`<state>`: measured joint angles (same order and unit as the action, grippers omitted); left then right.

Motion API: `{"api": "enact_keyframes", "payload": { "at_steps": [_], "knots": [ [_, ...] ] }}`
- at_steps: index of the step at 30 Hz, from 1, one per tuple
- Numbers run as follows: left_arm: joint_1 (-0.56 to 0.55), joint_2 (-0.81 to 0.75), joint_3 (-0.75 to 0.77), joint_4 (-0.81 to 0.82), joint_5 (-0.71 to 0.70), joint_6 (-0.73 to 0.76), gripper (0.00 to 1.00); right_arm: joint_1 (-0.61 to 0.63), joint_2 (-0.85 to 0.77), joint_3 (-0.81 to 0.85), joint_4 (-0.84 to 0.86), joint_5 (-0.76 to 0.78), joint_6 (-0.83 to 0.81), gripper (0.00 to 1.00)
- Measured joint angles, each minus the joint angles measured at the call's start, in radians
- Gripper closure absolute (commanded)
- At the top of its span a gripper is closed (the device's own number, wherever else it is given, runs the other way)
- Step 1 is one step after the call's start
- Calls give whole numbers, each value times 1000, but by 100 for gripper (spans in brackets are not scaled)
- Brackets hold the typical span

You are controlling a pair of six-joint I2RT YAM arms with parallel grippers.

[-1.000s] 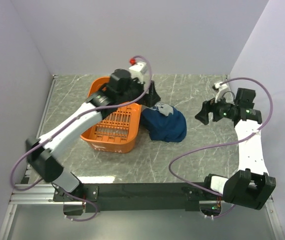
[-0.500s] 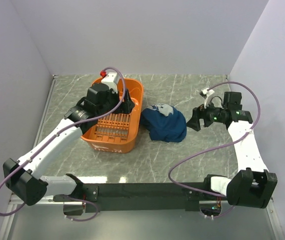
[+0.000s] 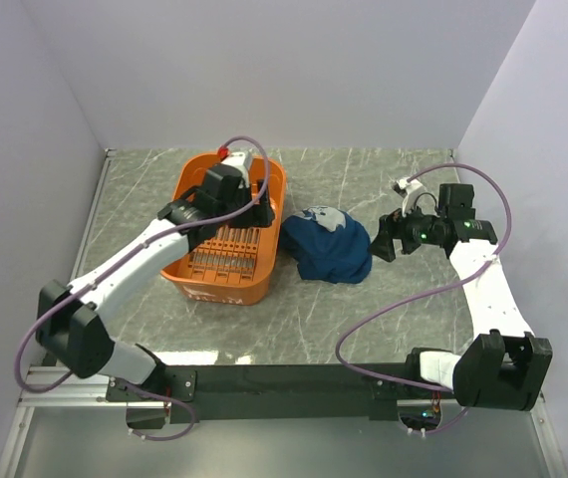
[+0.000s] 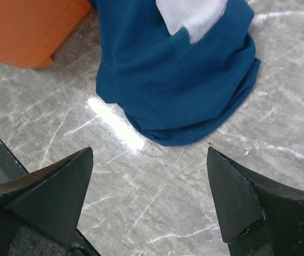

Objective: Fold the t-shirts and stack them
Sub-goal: Flatten the tshirt out

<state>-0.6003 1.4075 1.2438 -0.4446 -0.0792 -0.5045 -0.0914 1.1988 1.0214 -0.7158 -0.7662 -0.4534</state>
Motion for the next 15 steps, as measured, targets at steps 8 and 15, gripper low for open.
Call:
{"api": "enact_keyframes", "payload": {
  "at_steps": [8, 15],
  "knots": [
    [-80, 193, 167, -58, -75, -19, 20, 0, 0, -11, 11, 17, 11, 7],
    [-142, 347, 314, -177, -204, -51, 32, 0, -2, -16, 19, 22, 15, 7]
  ]
}}
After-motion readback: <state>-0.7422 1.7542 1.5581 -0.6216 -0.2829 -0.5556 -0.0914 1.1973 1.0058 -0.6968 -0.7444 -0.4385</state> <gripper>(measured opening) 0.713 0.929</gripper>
